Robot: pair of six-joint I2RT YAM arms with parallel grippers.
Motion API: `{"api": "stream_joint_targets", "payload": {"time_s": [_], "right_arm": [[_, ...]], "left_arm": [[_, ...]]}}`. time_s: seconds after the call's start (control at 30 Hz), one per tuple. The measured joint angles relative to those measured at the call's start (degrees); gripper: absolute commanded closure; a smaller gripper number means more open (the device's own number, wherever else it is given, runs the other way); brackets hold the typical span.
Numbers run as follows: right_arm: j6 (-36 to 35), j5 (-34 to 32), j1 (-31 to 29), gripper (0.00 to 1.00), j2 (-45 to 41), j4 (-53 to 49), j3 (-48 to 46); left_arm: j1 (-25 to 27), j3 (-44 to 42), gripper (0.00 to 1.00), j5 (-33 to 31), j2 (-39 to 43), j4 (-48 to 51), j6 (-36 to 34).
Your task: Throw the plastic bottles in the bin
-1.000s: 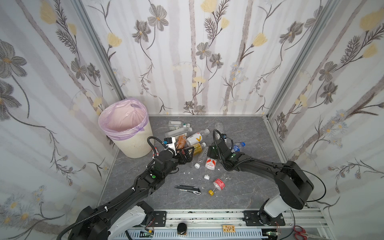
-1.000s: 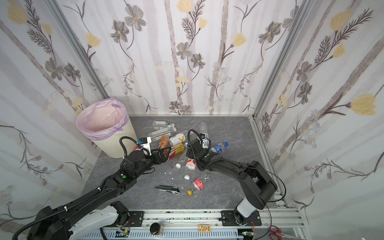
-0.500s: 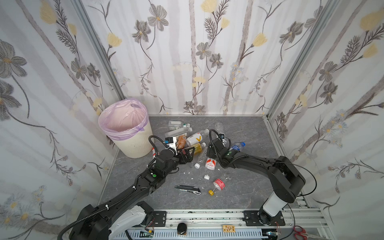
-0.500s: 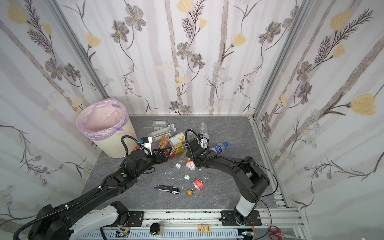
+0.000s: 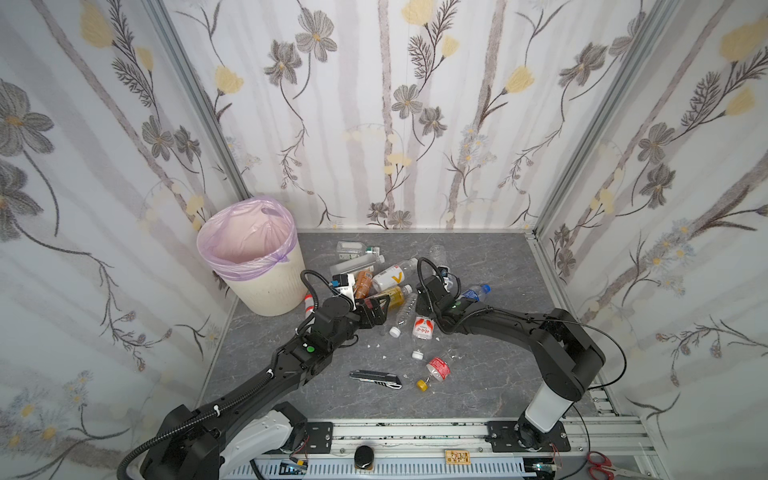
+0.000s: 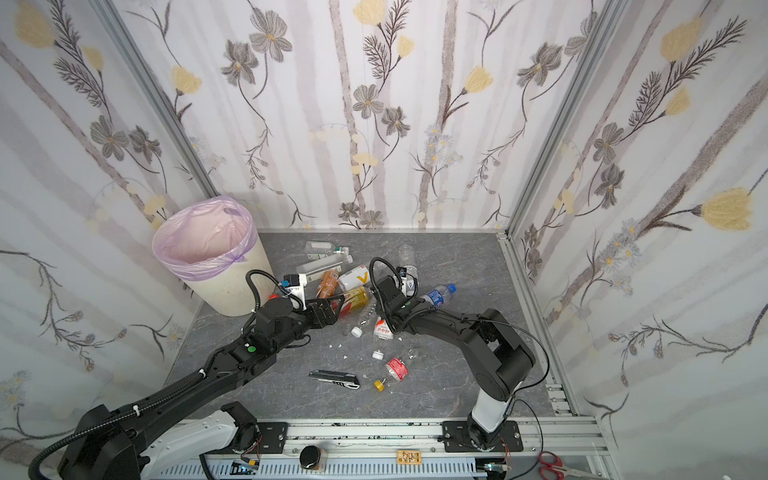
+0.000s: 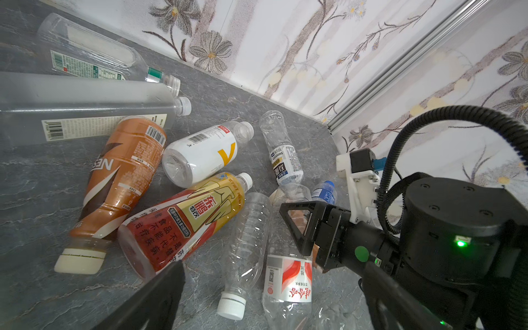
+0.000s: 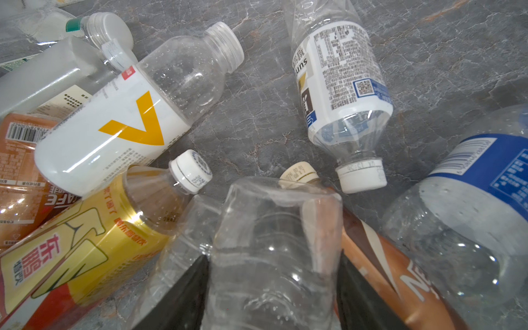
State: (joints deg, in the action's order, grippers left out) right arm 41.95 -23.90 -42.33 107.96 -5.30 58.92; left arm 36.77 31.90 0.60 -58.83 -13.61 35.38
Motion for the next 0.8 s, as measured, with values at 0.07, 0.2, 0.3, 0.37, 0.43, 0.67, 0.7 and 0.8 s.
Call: {"api": "stream_joint_targets", "payload": {"time_s": [0.07, 0.2, 0.3, 0.37, 0.43, 0.67, 0.7, 0.8], "right_arm": [[0.00, 0.07, 0.02, 0.34, 0.11, -0.02, 0.02], [0.11, 0.17, 0.09, 0.38, 0.11, 0.04, 0.02], [0.26, 0.20, 0.13, 0.39, -0.20, 0.02, -0.02], [0.46, 0.17, 0.35, 0.39, -1.31, 0.02, -0.11], [0.48, 0.17, 0.59, 0.39, -2.62, 0.28, -0.22], [0.61, 0.26, 1.42, 0.39, -7.63, 0.72, -0.44], [0.59, 0.48, 1.60, 0.39, -8.28, 0.68, -0.42], [0.42, 1.14, 2.32, 0.40, -11.15, 0.66, -0.07]], "left_arm": [[0.00, 0.22, 0.00, 0.00, -0.07, 0.35, -0.39], [0.00, 0.59, 0.00, 0.07, -0.20, 0.59, -0.50], [0.02, 0.76, 0.00, 0.33, -0.50, 0.70, -0.55], [0.02, 0.98, 0.00, 0.70, -0.94, 0.96, -0.68], [0.04, 1.31, 0.00, 0.90, -1.36, 1.22, -0.68], [0.24, 2.47, 0.00, 2.29, -2.03, 1.81, -0.68], [0.35, 2.62, 0.00, 2.49, -2.03, 1.81, -0.70], [1.07, 3.19, 0.00, 2.64, -1.99, 1.79, -1.29]]}}
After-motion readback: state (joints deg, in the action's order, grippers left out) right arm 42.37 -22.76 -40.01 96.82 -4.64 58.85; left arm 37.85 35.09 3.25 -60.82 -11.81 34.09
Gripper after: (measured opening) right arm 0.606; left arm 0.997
